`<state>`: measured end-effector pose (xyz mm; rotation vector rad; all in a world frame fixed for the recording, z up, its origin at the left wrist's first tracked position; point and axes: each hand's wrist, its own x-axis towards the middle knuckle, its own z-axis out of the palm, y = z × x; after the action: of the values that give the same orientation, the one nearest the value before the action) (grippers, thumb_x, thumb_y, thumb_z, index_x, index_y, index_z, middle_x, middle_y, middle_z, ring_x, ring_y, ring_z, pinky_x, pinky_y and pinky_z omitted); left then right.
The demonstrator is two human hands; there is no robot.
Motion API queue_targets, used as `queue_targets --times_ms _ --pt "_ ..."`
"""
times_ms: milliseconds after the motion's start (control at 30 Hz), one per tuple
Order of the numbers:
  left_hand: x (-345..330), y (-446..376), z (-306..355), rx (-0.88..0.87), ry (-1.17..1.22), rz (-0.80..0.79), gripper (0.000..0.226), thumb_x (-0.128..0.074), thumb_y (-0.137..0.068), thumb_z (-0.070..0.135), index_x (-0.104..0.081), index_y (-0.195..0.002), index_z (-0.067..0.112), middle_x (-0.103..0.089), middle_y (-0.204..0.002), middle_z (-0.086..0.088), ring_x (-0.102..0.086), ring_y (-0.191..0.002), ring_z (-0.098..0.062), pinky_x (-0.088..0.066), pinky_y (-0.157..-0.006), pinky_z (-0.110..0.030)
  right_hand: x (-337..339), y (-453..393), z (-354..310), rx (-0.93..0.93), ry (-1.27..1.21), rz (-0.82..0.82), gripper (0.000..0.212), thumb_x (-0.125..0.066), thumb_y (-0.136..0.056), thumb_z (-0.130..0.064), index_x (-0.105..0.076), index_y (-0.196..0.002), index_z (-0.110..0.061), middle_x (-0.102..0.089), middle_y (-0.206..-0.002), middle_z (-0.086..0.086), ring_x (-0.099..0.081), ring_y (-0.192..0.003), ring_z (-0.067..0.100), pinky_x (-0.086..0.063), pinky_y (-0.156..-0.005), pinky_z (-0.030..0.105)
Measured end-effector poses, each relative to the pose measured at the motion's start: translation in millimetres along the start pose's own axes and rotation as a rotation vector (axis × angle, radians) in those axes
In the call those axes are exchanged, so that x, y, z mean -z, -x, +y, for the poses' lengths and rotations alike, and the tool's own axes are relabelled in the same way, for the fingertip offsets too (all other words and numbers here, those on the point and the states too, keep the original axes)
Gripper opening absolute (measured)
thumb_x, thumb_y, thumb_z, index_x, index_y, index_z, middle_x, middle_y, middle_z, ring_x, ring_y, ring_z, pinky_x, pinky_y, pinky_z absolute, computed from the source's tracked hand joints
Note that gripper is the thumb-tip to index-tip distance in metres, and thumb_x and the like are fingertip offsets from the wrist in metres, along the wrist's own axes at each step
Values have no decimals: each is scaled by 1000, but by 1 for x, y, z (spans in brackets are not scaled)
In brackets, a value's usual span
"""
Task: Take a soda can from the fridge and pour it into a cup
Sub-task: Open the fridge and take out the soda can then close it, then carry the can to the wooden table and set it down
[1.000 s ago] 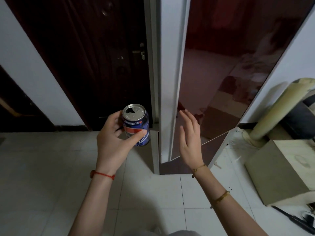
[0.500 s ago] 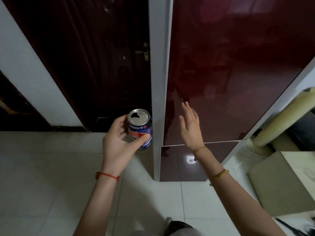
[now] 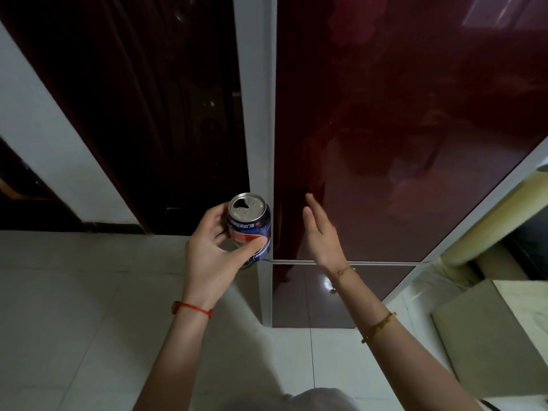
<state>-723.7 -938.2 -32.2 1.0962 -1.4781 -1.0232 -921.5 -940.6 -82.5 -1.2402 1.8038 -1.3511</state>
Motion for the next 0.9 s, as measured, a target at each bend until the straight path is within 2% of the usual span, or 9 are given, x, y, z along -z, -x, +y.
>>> queue_targets --times_ms 33,133,267,333,400,533,700,767,900 --pt "-3 -1 0 3 5 -5 68 -90 -60 3 -60 -117 25 -67 -117 9 -64 -109 -5 -49 -95 -18 1 3 -2 -68 -81 -16 44 -38 -104 -30 -41 -146 -17 -41 -150 -5 -33 -140 6 -19 -110 11" --pt "-14 -3 2 0 18 -31 69 -89 -60 1 -59 -118 23 -67 -118 10 -64 -109 -2 -49 -94 -16 -1 14 3 -276 -284 -113 45 -38 -102 -38 -49 -140 -16 -50 -142 -3 -40 -138 15 -29 -117 32" --pt "-25 1 4 -11 29 -101 69 -88 -61 -1 -59 -120 18 -66 -116 11 -64 -107 1 -47 -89 -11 4 41 -4 -508 -486 -246 46 -25 -105 -33 -47 -139 -9 -51 -140 5 -44 -134 20 -34 -105 33" --pt "-29 5 4 -15 26 -159 70 -89 -61 3 -59 -122 17 -67 -118 9 -63 -110 -1 -48 -92 -14 9 57 -8 -549 -555 -251 44 -23 -106 -33 -53 -130 -13 -58 -128 4 -50 -124 19 -35 -104 33" --pt "-31 11 5 -22 20 -222 69 -90 -61 5 -59 -122 19 -67 -119 10 -63 -111 -2 -48 -93 -15 14 75 -10 -608 -649 -223 38 -25 -105 -33 -55 -119 -15 -63 -117 5 -55 -115 22 -40 -102 34" --pt "-35 30 8 -21 35 -349 68 -89 -62 3 -59 -119 22 -66 -116 12 -63 -109 1 -49 -91 -14 25 113 -10 -707 -814 -124 47 -27 -104 -31 -55 -128 -2 -62 -127 20 -57 -122 33 -47 -98 36" --pt "-39 60 6 -14 41 -579 66 -87 -65 3 -55 -117 30 -64 -112 20 -61 -102 13 -44 -82 -5 39 170 -4 -726 -902 52 48 -26 -104 -30 -61 -119 -1 -70 -112 21 -66 -105 30 -52 -88 34" --pt "-41 73 3 -15 27 -686 66 -88 -65 8 -56 -118 32 -66 -116 15 -62 -107 6 -47 -87 -11 43 195 2 -736 -954 128 48 -26 -104 -31 -63 -113 -1 -72 -105 20 -68 -102 30 -51 -92 36" --pt "-49 104 -3 9 35 -871 70 -90 -63 14 -56 -124 25 -67 -119 9 -63 -112 -4 -51 -98 -30 50 249 10 -770 -1049 273 50 -26 -103 -30 -59 -119 4 -70 -109 23 -64 -110 34 -45 -105 43"
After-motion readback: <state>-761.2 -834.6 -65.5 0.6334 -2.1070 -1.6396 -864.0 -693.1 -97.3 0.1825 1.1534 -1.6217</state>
